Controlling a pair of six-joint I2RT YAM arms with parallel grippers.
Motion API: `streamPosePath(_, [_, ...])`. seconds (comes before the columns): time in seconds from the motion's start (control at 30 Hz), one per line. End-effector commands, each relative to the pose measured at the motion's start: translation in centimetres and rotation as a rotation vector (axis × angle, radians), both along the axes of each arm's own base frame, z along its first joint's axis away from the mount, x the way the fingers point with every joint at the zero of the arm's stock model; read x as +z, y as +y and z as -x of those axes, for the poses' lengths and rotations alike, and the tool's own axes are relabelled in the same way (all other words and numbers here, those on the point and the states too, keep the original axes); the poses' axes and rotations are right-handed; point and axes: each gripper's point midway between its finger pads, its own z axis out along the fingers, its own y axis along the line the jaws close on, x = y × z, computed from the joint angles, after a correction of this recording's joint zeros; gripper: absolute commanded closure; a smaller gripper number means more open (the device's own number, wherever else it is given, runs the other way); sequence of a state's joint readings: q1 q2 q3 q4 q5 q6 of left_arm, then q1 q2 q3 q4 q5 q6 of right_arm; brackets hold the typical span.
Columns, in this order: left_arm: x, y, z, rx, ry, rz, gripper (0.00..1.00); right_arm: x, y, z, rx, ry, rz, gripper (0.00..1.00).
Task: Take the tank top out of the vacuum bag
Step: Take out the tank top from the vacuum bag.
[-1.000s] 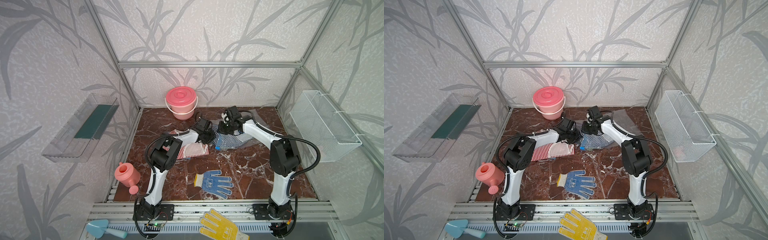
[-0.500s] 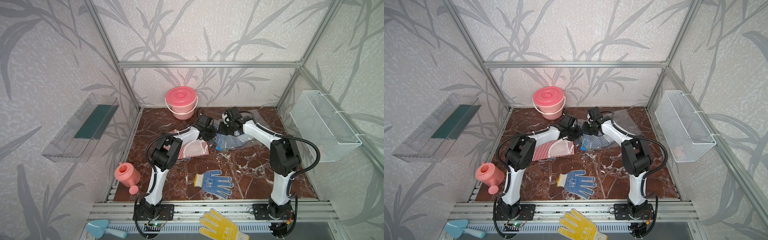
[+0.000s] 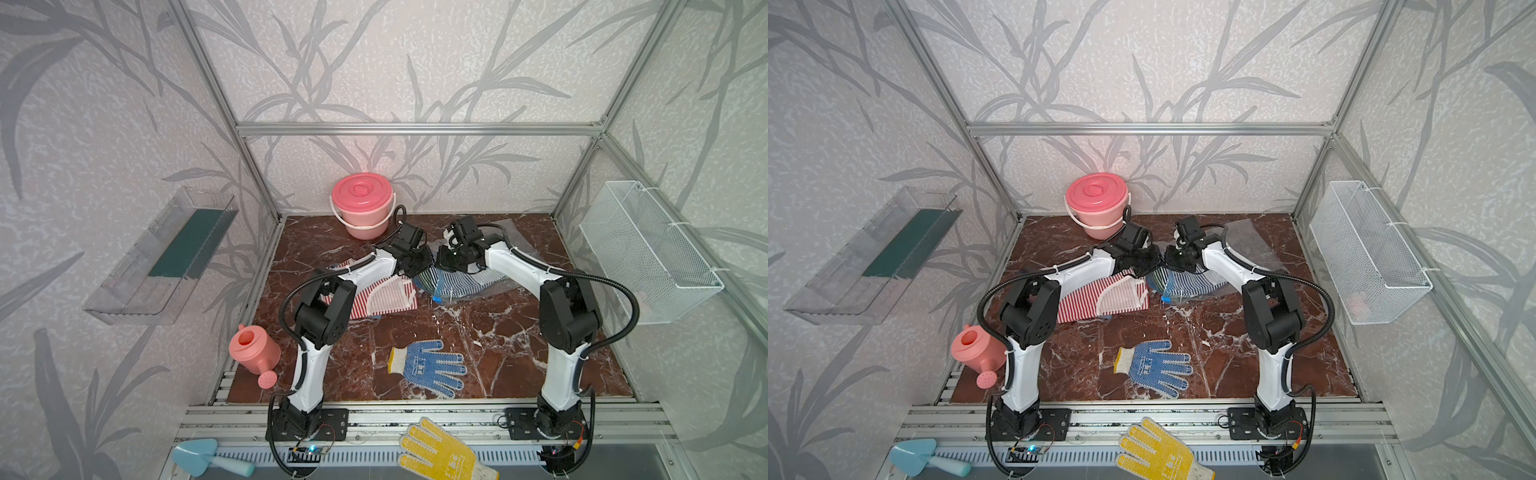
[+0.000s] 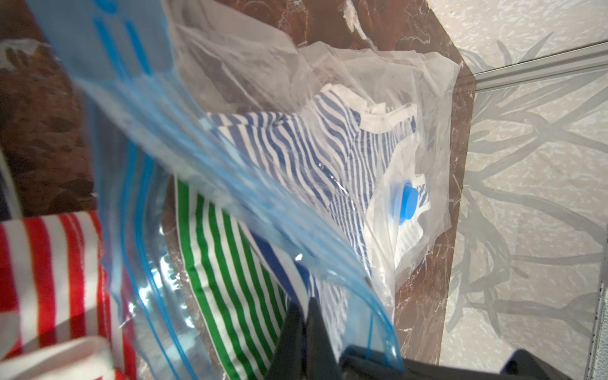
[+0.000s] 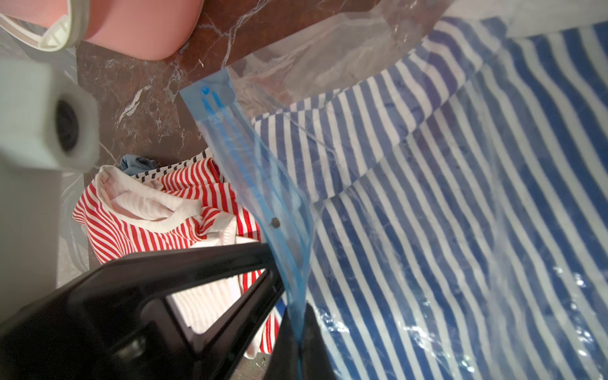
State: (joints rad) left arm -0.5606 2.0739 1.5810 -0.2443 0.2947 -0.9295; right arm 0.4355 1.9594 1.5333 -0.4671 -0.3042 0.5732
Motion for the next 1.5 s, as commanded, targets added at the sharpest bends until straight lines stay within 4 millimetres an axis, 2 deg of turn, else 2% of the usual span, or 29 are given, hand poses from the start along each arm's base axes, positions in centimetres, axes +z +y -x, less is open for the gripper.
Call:
streamPosePath(0.0, [2.5,0.8,0.4,0.000,-0.057,-0.027,1.00,-0.7,-0.4,-0.1,-0.008,0.006,0.014,1.00])
streamPosePath(0.5, [3.0,1.2,0.7,-0.017,-0.071,-0.040,1.00,-0.4,-0.5,0.1,0.021,-0.052,0.011,1.00])
streamPosePath(0.97, [2.8,3.7,-0.1,0.024,-0.055,-0.065,1.00,-1.5,-0.2,0.1,0.028,-0.013,0.012,1.00])
streamPosePath(1.47, [3.1,5.0,-0.1,0.045,-0.056,-0.067,1.00,-1.7,-1.1,0.2,0.011,-0.008,0.022,1.00])
